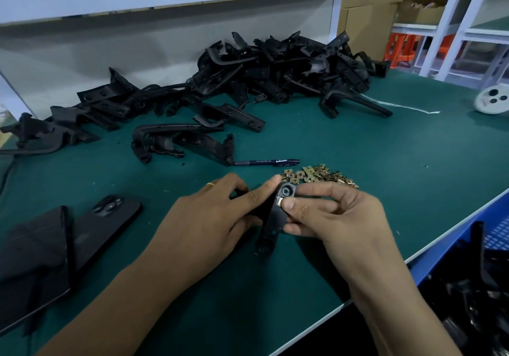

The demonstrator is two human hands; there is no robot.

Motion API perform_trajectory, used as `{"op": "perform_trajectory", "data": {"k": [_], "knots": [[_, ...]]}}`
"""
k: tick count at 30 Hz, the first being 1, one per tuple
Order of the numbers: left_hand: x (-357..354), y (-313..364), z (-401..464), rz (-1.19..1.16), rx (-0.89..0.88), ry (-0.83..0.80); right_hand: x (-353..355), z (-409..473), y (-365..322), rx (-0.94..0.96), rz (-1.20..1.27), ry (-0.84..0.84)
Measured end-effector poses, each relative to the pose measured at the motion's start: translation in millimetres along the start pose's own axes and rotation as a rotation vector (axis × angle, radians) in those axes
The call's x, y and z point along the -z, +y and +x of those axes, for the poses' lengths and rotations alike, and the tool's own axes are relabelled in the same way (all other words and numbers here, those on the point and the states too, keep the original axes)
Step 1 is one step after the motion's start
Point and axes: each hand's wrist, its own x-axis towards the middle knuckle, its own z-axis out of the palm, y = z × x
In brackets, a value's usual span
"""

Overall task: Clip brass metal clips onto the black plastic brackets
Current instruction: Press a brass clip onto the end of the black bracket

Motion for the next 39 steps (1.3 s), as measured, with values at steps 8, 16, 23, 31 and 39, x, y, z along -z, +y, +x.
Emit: {"op": "perform_trajectory", "data": {"k": [8,16,23,31,39], "knots": [[1,-12,-1,-0.146,0.347,0.036,15,9,12,0.572,-1.177,0.193],[-3,-15,-3,-0.165,0.347,0.033,8,13,11,0.455,-1.297,0.131],[-5,-18,-5,-0.204,0.326,0.038,13,13,12,0.469,-1.163,0.012],[-5,-17,-2,-0.262,0.303,0.069,18,14,11,0.447,-0.859,-0.069],[-5,1,0,-0.390,0.197,0.070,16,13,10,0.514,-0.884,-0.129]]}}
